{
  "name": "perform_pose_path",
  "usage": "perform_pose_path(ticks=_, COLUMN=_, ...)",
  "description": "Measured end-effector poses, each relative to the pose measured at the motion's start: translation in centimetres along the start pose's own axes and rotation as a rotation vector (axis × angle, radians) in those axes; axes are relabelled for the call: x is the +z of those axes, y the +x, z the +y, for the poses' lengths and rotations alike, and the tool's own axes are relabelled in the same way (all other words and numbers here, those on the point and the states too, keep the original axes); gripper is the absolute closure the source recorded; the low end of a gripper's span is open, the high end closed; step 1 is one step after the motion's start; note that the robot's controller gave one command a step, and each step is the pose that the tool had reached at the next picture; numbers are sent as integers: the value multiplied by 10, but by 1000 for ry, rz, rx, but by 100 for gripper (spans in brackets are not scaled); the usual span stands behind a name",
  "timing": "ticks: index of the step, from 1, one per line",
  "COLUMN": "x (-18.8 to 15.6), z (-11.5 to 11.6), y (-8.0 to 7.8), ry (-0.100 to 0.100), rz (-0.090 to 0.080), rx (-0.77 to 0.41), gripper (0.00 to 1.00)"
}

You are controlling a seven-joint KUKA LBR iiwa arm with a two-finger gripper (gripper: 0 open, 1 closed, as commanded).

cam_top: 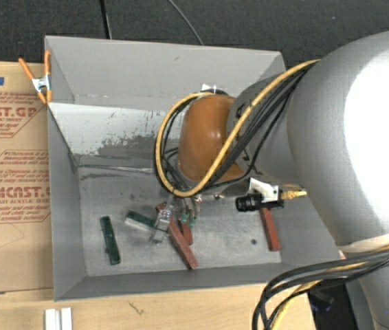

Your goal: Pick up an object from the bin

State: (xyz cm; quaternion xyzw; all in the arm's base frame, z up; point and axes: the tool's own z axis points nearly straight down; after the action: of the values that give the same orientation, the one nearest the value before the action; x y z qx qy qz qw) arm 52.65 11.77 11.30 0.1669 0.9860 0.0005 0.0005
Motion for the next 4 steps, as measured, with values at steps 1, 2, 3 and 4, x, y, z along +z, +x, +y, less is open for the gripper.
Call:
perform_pose_path(ticks=1, x=46, z=11, y=14, ry=3, rz=3, rx=39, gripper=0)
perform_pose_path(ticks=2, x=43, z=8, y=22, ry=0, rz=0, rx=64, gripper=100)
perform_pose_path(ticks=3, x=43, z=8, y=22, ry=0, rz=1, rx=64, gripper=100)
perform_pose_path(ticks=4, x=39, z=8, y=23, ry=3, rz=3, rx=64, gripper=100)
